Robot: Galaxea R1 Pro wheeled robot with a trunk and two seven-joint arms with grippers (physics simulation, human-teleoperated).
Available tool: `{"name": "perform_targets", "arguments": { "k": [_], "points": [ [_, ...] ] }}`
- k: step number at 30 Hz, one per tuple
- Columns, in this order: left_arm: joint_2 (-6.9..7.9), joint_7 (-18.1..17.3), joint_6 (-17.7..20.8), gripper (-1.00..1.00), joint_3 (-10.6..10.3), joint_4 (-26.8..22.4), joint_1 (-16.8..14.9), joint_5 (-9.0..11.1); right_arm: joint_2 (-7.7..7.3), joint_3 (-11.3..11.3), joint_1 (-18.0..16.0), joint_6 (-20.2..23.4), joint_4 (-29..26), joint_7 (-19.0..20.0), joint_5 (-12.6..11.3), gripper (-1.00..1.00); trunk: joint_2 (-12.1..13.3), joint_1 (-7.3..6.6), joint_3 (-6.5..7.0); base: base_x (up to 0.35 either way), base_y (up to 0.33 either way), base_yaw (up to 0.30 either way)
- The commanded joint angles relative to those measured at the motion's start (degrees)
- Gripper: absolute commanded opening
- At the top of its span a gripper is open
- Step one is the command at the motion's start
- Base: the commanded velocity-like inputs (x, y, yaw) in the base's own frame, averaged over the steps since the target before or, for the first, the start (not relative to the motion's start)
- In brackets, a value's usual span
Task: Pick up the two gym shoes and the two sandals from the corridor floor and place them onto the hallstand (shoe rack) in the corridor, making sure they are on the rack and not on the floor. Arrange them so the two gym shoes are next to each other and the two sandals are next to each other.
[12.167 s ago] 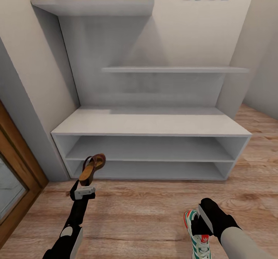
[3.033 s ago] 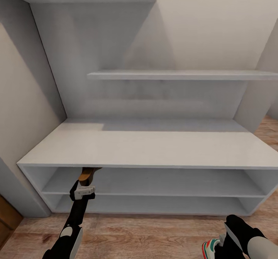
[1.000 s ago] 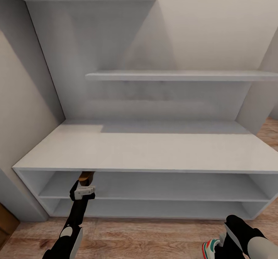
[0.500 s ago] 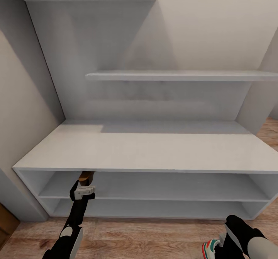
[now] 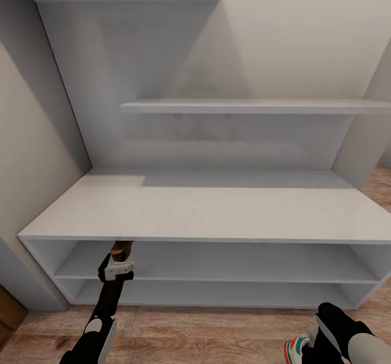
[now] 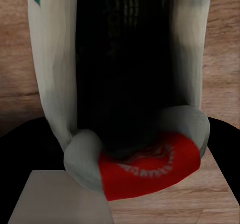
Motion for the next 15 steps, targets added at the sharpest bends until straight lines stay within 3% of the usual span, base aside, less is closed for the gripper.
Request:
{"name": "perform_targets", "arguments": {
  "k": [1,15],
  "points": [
    [0.00,0.01,0.00,-1.00,0.00,0.00,0.00,0.00,0.00,-0.01,0.00,0.00,0.00,0.03,0.00,-1.00,0.00,0.00,0.00,0.000,0.000,0.000],
    [0.00,0.03,-0.05,-1.00,0.03,1.11,0.00,0.00,0.01,0.00,0.08,0.00,0.00,0.04,0.01,-1.00,0.00,0.00,0.00,0.001,0.000,0.000]
  ]
}}
